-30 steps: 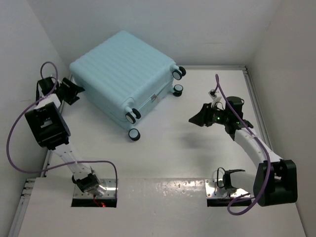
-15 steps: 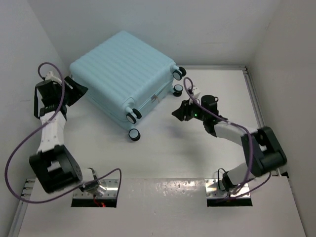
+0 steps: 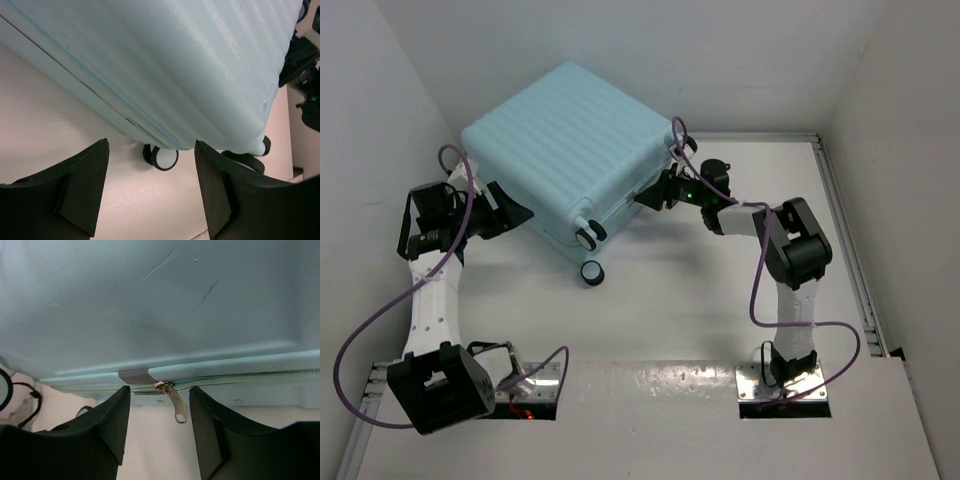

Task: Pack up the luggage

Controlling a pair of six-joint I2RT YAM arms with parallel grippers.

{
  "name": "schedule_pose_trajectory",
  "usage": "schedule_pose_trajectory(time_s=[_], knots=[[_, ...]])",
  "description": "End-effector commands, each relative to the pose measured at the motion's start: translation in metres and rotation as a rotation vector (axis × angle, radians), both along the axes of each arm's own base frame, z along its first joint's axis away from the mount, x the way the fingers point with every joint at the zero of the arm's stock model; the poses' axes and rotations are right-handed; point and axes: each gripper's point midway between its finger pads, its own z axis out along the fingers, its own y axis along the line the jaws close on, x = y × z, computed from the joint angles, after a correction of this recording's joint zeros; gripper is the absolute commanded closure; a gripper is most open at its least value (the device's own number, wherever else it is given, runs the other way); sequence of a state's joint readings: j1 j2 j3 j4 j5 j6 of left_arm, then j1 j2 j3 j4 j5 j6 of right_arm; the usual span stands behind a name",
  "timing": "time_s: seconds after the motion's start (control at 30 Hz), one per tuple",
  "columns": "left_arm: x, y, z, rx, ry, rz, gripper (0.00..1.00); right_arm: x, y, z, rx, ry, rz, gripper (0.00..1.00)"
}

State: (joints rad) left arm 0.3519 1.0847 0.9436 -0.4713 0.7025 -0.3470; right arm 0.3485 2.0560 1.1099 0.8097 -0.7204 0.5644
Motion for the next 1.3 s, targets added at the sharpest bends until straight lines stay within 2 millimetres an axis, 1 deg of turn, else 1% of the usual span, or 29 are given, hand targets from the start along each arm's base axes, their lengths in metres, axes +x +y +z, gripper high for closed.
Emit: schedule_pose_trajectory(time_s=[0.0, 0.03, 0.07, 0.1, 0.17, 0.2, 0.23, 0.27, 0.3, 0.33, 0.37, 0.43, 0.5, 0.53, 0.57, 0.6, 0.67, 0.7, 0.73, 0.77, 0.83, 0.93, 0.97, 1.07, 1.1, 1.13, 1.17, 1.2, 1.27], knots=[[-0.010, -0.010, 0.007, 0.021, -0.030, -0.068, 0.29, -0.006, 0.014, 0.027, 0.079, -0.060, 0.137, 0.50], [-0.006, -0.010, 0.009, 0.039, -0.038, -0.077, 0.29, -0.006, 0.014, 0.023, 0.076, -0.058, 0.143, 0.50], [-0.007, -0.014, 0.011, 0.039, -0.038, -0.089, 0.29, -0.007, 0.015, 0.016, 0.075, -0.044, 0.150, 0.51], [-0.002, -0.011, 0.008, 0.046, -0.025, -0.086, 0.29, -0.011, 0.016, 0.014, 0.071, -0.045, 0.160, 0.53], [0.002, -0.017, 0.014, 0.060, -0.044, -0.117, 0.29, -0.015, 0.016, 0.010, 0.071, -0.032, 0.176, 0.56], [0.003, -0.015, 0.017, 0.070, -0.050, -0.108, 0.29, -0.017, 0.014, 0.005, 0.068, -0.020, 0.179, 0.57], [0.005, -0.018, 0.013, 0.071, -0.037, -0.116, 0.29, -0.020, 0.015, 0.005, 0.069, -0.022, 0.184, 0.57], [0.006, -0.019, 0.016, 0.082, -0.044, -0.115, 0.29, -0.023, 0.014, 0.001, 0.063, -0.017, 0.184, 0.57], [0.006, -0.019, 0.016, 0.082, -0.045, -0.115, 0.29, -0.023, 0.012, 0.000, 0.061, -0.014, 0.179, 0.57], [0.007, -0.022, 0.014, 0.079, -0.036, -0.125, 0.29, -0.028, 0.011, -0.006, 0.053, -0.005, 0.177, 0.57], [0.007, -0.022, 0.014, 0.079, -0.036, -0.125, 0.29, -0.027, 0.009, -0.006, 0.053, -0.004, 0.167, 0.57], [0.007, -0.025, 0.014, 0.078, -0.037, -0.135, 0.29, -0.030, 0.011, -0.012, 0.045, 0.000, 0.160, 0.57], [0.005, -0.030, 0.009, 0.080, -0.025, -0.147, 0.29, -0.029, 0.012, -0.017, 0.038, 0.010, 0.153, 0.57], [0.005, -0.030, 0.009, 0.080, -0.025, -0.147, 0.29, -0.023, 0.012, -0.018, 0.037, 0.010, 0.131, 0.56], [0.005, -0.034, 0.009, 0.073, -0.022, -0.153, 0.29, -0.022, 0.013, -0.022, 0.038, 0.018, 0.126, 0.56], [0.005, -0.037, 0.007, 0.070, -0.013, -0.164, 0.29, -0.017, 0.014, -0.019, 0.045, 0.009, 0.115, 0.55], [0.005, -0.037, 0.007, 0.070, -0.013, -0.164, 0.29, -0.011, 0.015, -0.022, 0.048, 0.016, 0.097, 0.53], [0.007, -0.039, 0.003, 0.072, -0.002, -0.168, 0.29, -0.009, 0.018, -0.018, 0.053, -0.003, 0.099, 0.53], [0.007, -0.039, 0.003, 0.072, -0.001, -0.168, 0.29, -0.008, 0.018, -0.018, 0.054, -0.006, 0.096, 0.51], [0.007, -0.038, 0.002, 0.077, 0.000, -0.161, 0.29, -0.006, 0.022, -0.016, 0.057, -0.013, 0.098, 0.50], [0.008, -0.041, 0.000, 0.075, 0.009, -0.172, 0.27, -0.006, 0.026, -0.013, 0.060, -0.026, 0.106, 0.50], [0.009, -0.043, -0.004, 0.073, 0.024, -0.169, 0.25, 0.001, 0.030, -0.008, 0.064, -0.055, 0.107, 0.49], [0.009, -0.043, -0.004, 0.073, 0.024, -0.169, 0.25, 0.003, 0.033, -0.001, 0.071, -0.072, 0.112, 0.49], [0.007, -0.043, -0.007, 0.055, 0.041, -0.160, 0.24, 0.005, 0.037, 0.011, 0.086, -0.108, 0.131, 0.50], [0.006, -0.044, -0.010, 0.045, 0.055, -0.155, 0.24, 0.002, 0.039, 0.021, 0.094, -0.135, 0.145, 0.53], [0.006, -0.044, -0.010, 0.045, 0.055, -0.155, 0.24, 0.002, 0.039, 0.025, 0.096, -0.148, 0.147, 0.55], [0.004, -0.045, -0.015, 0.035, 0.071, -0.151, 0.24, 0.000, 0.041, 0.034, 0.103, -0.171, 0.160, 0.58], [0.004, -0.045, -0.015, 0.034, 0.071, -0.151, 0.24, -0.002, 0.042, 0.036, 0.103, -0.178, 0.169, 0.68], [0.001, -0.046, -0.016, 0.017, 0.083, -0.141, 0.26, -0.007, 0.044, 0.038, 0.104, -0.192, 0.187, 0.82]])
